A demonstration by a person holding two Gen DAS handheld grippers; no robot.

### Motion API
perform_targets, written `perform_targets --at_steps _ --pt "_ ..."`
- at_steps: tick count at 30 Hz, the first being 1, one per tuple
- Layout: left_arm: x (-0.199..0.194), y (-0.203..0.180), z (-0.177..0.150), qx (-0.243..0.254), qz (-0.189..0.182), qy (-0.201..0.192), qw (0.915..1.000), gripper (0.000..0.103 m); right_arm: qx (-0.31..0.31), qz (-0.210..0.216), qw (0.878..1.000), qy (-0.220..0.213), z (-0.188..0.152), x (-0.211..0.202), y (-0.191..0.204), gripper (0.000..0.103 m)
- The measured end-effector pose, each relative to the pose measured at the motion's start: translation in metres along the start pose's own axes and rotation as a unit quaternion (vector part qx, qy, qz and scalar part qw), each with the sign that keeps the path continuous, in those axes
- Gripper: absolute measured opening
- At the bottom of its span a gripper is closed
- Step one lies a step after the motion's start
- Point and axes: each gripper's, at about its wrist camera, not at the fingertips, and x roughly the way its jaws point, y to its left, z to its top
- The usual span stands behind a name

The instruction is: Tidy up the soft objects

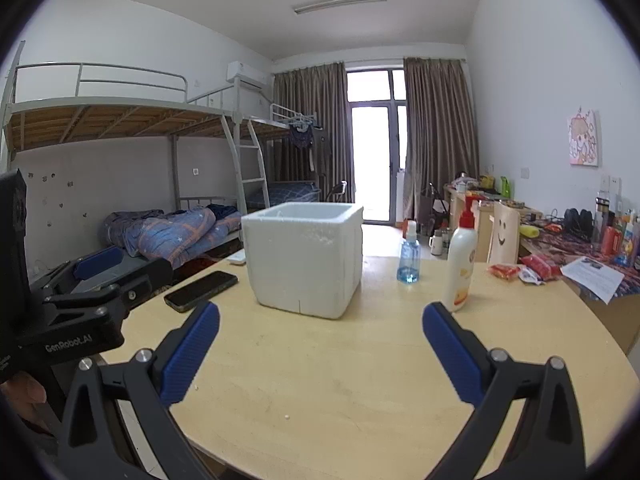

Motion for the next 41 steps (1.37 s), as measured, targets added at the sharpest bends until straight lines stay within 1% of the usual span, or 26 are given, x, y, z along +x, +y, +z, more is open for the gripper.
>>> perform_targets --at_steps 7,11,15,26,41 --pt "-0.003 -0.004 -0.001 0.001 -0.003 0.007 1.0000 0.102 0.008 -0.011 1.000 -0.006 0.002 -0.011 -0.004 0.103" --pt "-0.008 -0.005 0.000 0.000 0.001 -0.006 1.0000 0.102 0.011 -0.011 1.000 -0.006 0.003 -0.014 -0.006 0.103" --pt "-0.007 -0.008 -0.001 0.002 0.001 -0.003 1.0000 0.102 0.007 -0.015 1.000 0.001 0.000 -0.012 -0.005 0.103" --pt "-0.004 -0.013 -0.005 0.015 -0.008 0.008 0.9998 0.102 0.011 -0.015 1.000 0.003 -0.001 -0.014 -0.007 0.103" --pt "-0.005 -0.013 -0.005 0.015 -0.011 0.008 0.9998 0.102 0.013 -0.018 1.000 0.009 -0.003 -0.014 -0.009 0.103"
